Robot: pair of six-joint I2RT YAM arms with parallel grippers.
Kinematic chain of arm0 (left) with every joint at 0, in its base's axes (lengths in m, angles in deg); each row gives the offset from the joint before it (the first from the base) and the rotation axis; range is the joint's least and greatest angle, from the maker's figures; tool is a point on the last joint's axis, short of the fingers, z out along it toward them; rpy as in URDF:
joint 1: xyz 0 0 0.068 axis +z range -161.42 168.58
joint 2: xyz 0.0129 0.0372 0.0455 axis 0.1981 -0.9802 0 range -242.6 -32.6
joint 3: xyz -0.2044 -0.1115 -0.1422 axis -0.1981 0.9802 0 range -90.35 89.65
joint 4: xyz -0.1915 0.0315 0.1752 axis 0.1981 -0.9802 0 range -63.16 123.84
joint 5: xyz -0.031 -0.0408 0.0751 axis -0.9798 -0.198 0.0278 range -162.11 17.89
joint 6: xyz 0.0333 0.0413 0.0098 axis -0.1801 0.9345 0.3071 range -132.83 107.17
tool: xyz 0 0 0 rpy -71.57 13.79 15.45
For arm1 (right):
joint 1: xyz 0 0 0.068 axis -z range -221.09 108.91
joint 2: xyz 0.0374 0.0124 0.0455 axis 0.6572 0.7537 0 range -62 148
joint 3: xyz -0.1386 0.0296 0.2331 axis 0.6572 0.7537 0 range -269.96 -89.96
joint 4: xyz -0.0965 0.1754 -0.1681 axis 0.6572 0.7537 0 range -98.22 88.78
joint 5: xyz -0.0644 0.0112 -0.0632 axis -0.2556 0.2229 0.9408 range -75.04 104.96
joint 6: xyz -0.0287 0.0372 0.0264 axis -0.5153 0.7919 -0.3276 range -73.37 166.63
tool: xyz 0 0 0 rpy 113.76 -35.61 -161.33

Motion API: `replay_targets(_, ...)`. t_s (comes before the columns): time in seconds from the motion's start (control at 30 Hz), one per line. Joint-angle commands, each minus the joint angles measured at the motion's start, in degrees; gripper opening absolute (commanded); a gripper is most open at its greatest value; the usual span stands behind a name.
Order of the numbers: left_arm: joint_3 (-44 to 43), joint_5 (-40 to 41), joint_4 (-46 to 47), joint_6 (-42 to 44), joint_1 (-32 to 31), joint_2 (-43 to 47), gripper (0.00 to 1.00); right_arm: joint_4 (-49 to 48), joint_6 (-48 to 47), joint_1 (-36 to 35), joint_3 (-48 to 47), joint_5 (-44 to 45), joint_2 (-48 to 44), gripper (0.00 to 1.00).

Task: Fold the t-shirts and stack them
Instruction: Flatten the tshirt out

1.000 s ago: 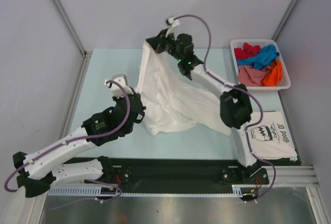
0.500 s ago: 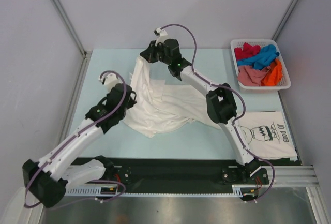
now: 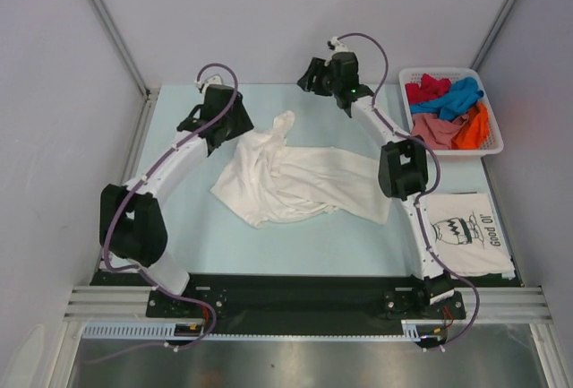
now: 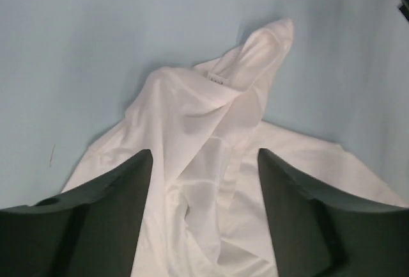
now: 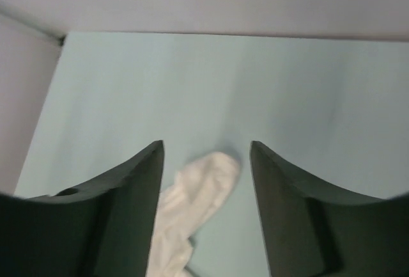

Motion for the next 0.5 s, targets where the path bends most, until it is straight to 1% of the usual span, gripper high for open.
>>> replay_targets(0.0, -1.9, -5.3, 0.6, 2.6, 4.2, 1.4, 0.77, 15.7, -1.3, 1.3, -3.4, 5.2, -5.8, 0.69)
replay_targets(0.03, 0.4, -7.2, 0.6, 2.5, 5.9, 2.3, 0.79, 18.4, -2.1, 1.5, -2.9, 6.4, -8.0, 0.71)
replay_targets(0.07, 1.8, -7.8, 0.6, 2.2, 6.6, 3.2, 0.8, 20.7, -3.1, 1.6, 0.3, 7.3, -9.9, 0.73)
replay_targets(0.1, 3.4, -8.1, 0.8, 1.6, 7.1, 4.4, 0.86, 23.3, -3.5, 1.6, 3.0, 8.0, -11.8, 0.74)
replay_targets(0.13, 6.4, -8.6, 0.7, 1.5, 8.1, 6.5, 0.87, 23.9, -3.6, 1.5, 7.0, 9.1, -16.7, 0.75)
replay_targets(0.17, 7.5, -9.8, 0.8, 1.5, 8.3, 7.5, 0.87, 24.4, -3.0, 1.5, 10.8, 10.0, -19.3, 0.76)
replay_targets(0.2, 8.9, -9.9, 0.7, 2.1, 8.5, 8.5, 0.86, 24.4, -2.6, 1.5, 20.0, 10.7, -22.0, 0.76)
replay_targets(0.23, 11.7, -9.8, 0.2, 2.4, 8.8, 10.2, 0.85, 23.6, -2.1, 1.4, 24.8, 10.8, -28.3, 0.76)
replay_targets(0.3, 15.1, -10.0, -0.1, 3.5, 9.6, 11.6, 0.82, 19.6, -1.6, 0.8, 35.4, 11.6, -35.2, 0.78)
replay_targets(0.33, 18.6, -10.6, -0.1, 4.0, 11.1, 12.2, 0.81, 18.2, -1.5, -0.4, 44.4, 13.2, -38.4, 0.78)
replay_targets(0.37, 20.1, -11.2, -0.3, 4.3, 12.3, 12.8, 0.8, 16.7, -1.1, -1.0, 49.3, 13.2, -44.6, 0.78)
replay_targets(0.4, 21.5, -13.9, -0.5, 4.1, 14.8, 13.1, 0.76, 15.8, 0.2, -1.5, 52.7, 13.2, -47.2, 0.77)
replay_targets(0.43, 23.8, -15.7, -0.7, 4.0, 16.0, 13.2, 0.76, 15.8, 0.8, -2.4, 58.2, 13.0, -49.6, 0.78)
replay_targets(0.47, 24.8, -17.4, -0.6, 3.8, 17.0, 13.4, 0.76, 16.1, 1.3, -2.9, 60.4, 12.7, -54.1, 0.77)
